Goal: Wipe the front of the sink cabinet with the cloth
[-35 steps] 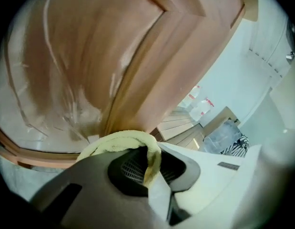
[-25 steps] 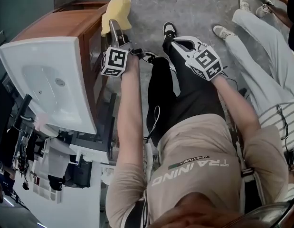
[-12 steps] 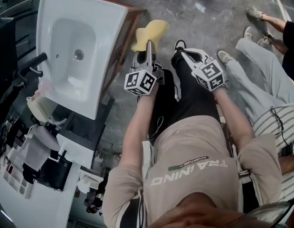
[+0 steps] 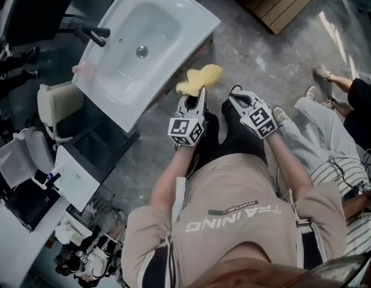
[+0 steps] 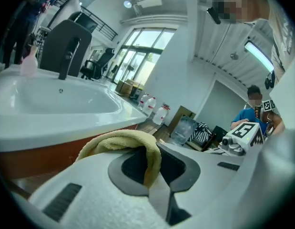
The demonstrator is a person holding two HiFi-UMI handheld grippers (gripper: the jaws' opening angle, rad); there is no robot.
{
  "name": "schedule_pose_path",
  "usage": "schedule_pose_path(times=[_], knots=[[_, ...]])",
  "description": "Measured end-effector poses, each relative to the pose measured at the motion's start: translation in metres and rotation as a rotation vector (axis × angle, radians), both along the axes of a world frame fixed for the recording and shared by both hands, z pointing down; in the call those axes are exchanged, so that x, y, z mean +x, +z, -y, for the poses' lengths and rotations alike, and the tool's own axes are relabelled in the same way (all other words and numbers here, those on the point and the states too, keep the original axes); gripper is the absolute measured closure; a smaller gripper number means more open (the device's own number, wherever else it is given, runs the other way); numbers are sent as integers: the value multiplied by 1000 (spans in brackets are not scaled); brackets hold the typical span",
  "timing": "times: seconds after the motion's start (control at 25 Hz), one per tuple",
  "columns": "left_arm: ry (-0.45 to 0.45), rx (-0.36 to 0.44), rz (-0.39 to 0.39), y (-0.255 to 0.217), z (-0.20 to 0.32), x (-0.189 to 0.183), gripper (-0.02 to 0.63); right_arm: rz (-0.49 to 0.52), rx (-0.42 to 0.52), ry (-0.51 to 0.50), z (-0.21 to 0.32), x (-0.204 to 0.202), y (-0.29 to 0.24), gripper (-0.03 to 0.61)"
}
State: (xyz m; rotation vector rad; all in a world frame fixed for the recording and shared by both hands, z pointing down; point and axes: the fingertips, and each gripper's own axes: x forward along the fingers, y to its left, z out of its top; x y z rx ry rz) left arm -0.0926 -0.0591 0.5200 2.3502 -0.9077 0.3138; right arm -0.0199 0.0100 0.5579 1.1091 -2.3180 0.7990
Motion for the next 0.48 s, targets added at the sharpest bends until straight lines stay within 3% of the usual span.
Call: schedule_pose_path(times=[0.2, 0.48], knots=[[-50, -15, -10, -25, -19, -56, 574, 2, 63, -84, 7, -56, -44, 566], [-158, 103, -30, -90, -31, -116, 574, 0, 139, -113, 17, -95, -97, 566]])
